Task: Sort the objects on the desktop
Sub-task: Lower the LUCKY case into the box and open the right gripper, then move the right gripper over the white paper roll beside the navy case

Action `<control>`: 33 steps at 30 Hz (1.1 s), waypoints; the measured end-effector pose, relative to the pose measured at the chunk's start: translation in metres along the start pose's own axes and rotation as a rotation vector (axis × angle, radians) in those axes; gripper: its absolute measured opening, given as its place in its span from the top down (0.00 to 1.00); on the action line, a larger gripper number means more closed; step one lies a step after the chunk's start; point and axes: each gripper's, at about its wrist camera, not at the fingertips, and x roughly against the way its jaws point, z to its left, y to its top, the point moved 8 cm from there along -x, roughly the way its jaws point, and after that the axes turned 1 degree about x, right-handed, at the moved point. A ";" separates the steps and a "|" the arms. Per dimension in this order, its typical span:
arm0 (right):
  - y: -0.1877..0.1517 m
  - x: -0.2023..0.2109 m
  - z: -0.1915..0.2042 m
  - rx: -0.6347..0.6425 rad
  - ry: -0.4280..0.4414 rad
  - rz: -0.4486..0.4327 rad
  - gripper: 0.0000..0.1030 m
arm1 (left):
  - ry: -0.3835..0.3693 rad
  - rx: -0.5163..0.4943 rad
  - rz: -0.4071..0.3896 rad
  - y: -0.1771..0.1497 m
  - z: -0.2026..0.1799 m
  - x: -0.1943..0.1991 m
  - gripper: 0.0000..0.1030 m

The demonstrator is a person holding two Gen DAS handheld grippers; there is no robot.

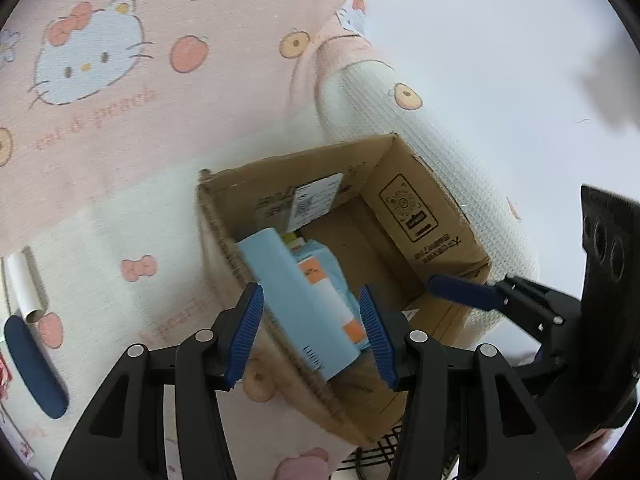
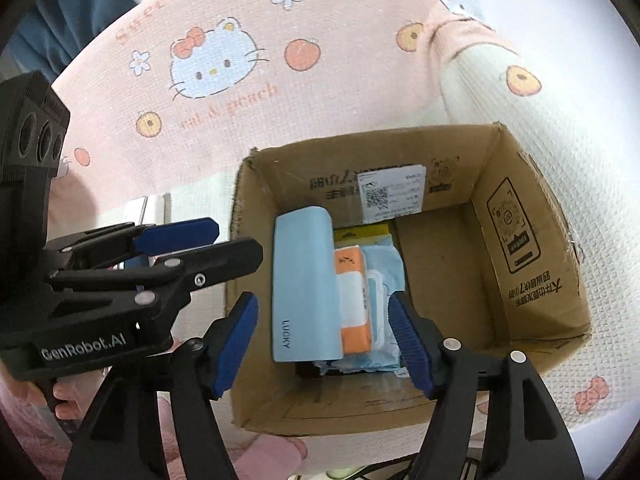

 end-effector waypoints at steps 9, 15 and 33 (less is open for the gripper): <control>0.006 0.001 0.061 0.100 -0.021 -0.018 0.31 | -0.023 0.127 -0.091 -0.017 0.061 0.048 0.47; 0.014 -0.011 0.120 0.188 0.001 -0.014 0.31 | -0.054 0.242 -0.176 -0.039 0.119 0.088 0.47; -0.016 -0.122 0.266 0.354 0.214 0.172 0.30 | 0.179 0.617 -0.303 -0.149 0.328 0.137 0.47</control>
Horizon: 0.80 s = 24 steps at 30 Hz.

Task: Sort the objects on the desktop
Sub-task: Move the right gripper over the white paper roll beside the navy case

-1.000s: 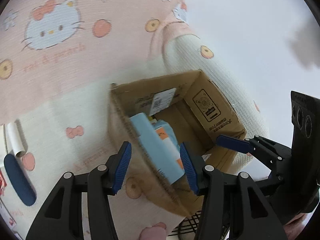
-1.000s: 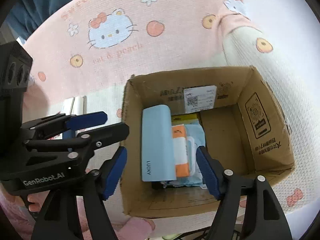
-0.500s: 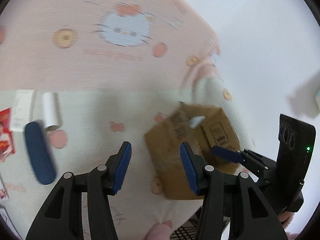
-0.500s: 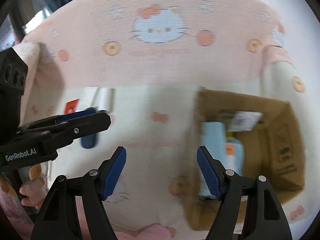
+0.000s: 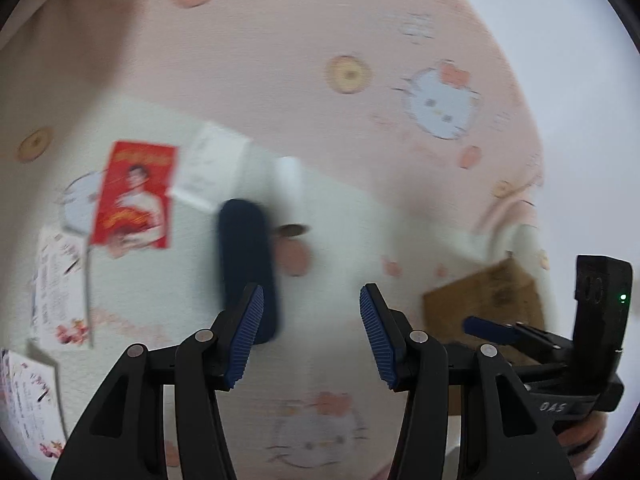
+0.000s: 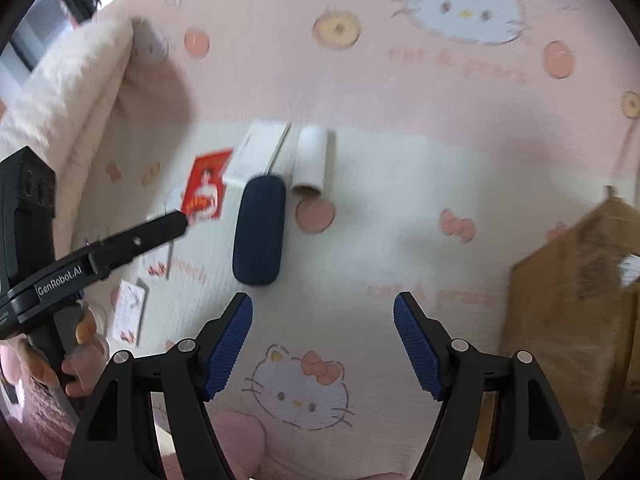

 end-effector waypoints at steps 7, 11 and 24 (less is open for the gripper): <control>0.005 -0.032 0.019 0.012 0.071 0.025 0.30 | -0.031 0.129 0.025 -0.017 0.047 -0.002 0.47; 0.016 -0.051 0.027 -0.012 0.127 0.010 0.30 | -0.020 0.180 0.010 -0.022 0.067 0.001 0.47; 0.016 -0.078 0.074 0.038 0.252 0.027 0.30 | 0.119 0.255 -0.105 -0.036 0.126 0.055 0.47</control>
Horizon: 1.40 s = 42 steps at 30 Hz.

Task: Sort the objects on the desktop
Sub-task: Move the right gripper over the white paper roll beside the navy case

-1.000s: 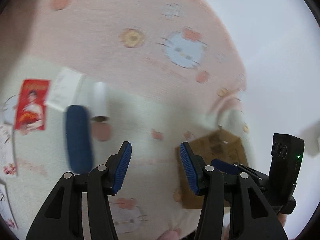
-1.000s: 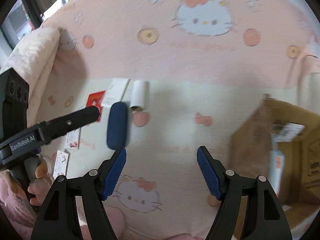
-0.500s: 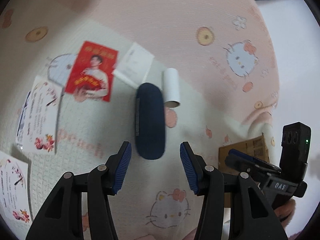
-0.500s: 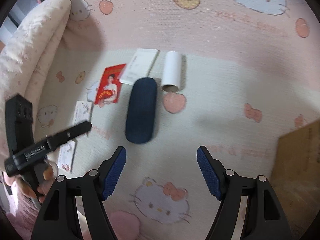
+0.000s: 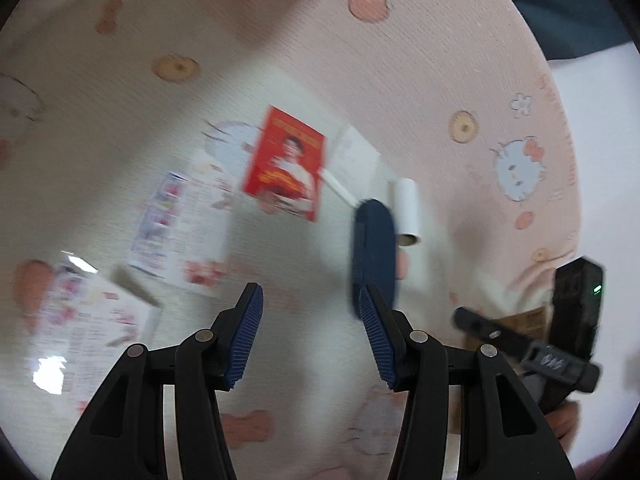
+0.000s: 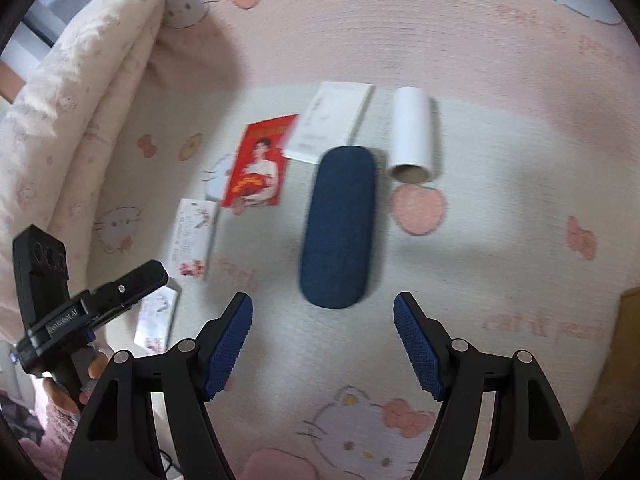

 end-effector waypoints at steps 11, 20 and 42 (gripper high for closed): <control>0.005 -0.022 0.041 -0.004 0.140 -0.024 0.30 | 0.039 0.032 -0.065 0.003 0.039 0.032 0.47; 0.039 -0.023 0.010 -0.078 0.173 -0.078 0.30 | -0.025 -0.002 -0.029 0.039 0.001 -0.006 0.47; 0.104 -0.048 -0.117 -0.307 0.111 -0.215 0.31 | -0.116 -0.118 0.090 0.075 -0.118 -0.145 0.47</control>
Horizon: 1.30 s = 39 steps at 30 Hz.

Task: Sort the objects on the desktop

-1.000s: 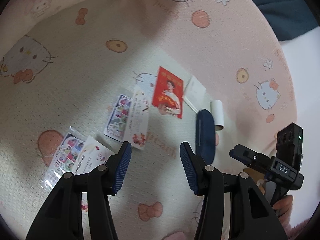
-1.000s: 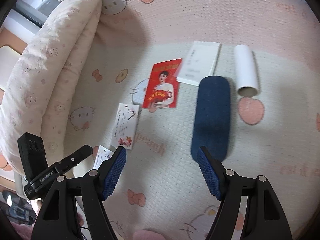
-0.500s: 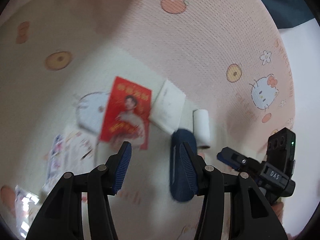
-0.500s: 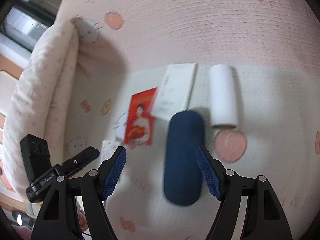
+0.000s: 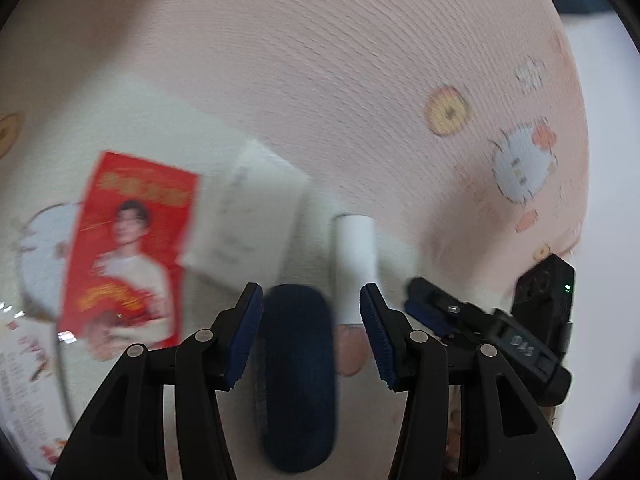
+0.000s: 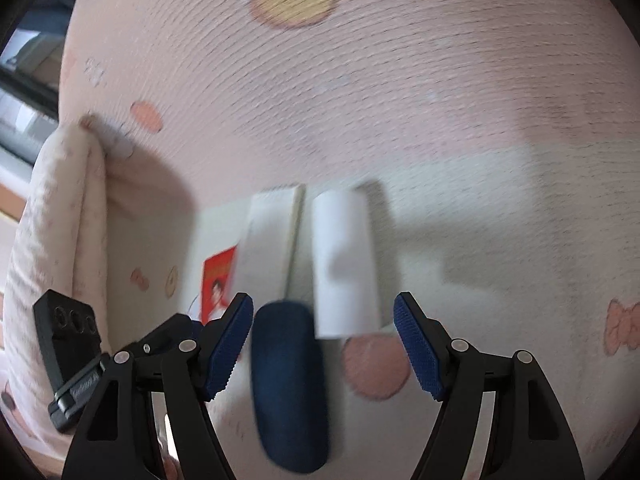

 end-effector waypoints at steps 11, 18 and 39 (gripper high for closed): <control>-0.010 -0.022 -0.005 0.103 -0.045 0.016 0.41 | -0.141 0.140 0.104 -0.015 -0.027 -0.052 0.47; 0.003 -0.031 -0.015 0.087 0.013 0.016 0.45 | -0.115 0.163 0.137 -0.007 -0.023 -0.075 0.49; -0.017 0.011 -0.013 0.152 -0.034 -0.032 0.67 | -0.177 0.219 0.175 -0.034 -0.058 -0.083 0.65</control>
